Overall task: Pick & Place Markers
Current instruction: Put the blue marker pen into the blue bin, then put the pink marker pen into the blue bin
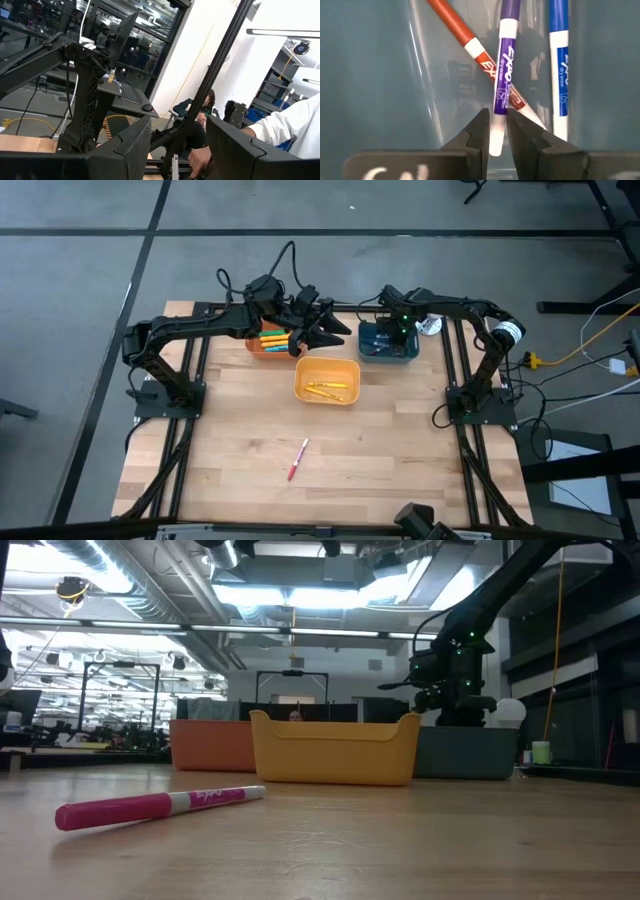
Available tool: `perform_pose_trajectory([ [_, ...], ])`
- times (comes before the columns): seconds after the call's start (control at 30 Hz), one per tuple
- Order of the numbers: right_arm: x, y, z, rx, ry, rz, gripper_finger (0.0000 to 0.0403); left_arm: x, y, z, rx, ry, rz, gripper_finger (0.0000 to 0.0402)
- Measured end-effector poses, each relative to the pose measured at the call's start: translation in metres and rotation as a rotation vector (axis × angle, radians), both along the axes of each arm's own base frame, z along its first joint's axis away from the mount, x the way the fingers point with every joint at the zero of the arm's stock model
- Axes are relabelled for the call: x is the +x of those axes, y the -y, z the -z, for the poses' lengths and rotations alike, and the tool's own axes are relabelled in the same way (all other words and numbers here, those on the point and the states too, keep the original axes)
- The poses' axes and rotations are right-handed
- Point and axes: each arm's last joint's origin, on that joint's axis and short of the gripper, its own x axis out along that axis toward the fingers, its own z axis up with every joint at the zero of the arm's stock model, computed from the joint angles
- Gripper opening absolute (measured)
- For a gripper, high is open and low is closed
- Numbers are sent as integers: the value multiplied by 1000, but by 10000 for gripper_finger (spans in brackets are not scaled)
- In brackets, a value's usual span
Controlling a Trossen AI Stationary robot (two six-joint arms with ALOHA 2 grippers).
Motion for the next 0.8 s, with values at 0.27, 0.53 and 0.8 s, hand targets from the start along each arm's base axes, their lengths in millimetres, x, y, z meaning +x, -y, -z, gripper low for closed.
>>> perform_pose_trajectory([
  [0.27, -3, -2, -1, 1, -44, 41, 22, 0, 0, 0, 0, 0, 0, 184],
  [0.53, -6, -8, -18, -26, -14, 50, 5, 0, 0, 0, 3, 1, -1, 184],
  [0.8, -7, -25, -43, -67, 38, 43, 3, 0, 0, 0, 2, 0, 0, 184],
])
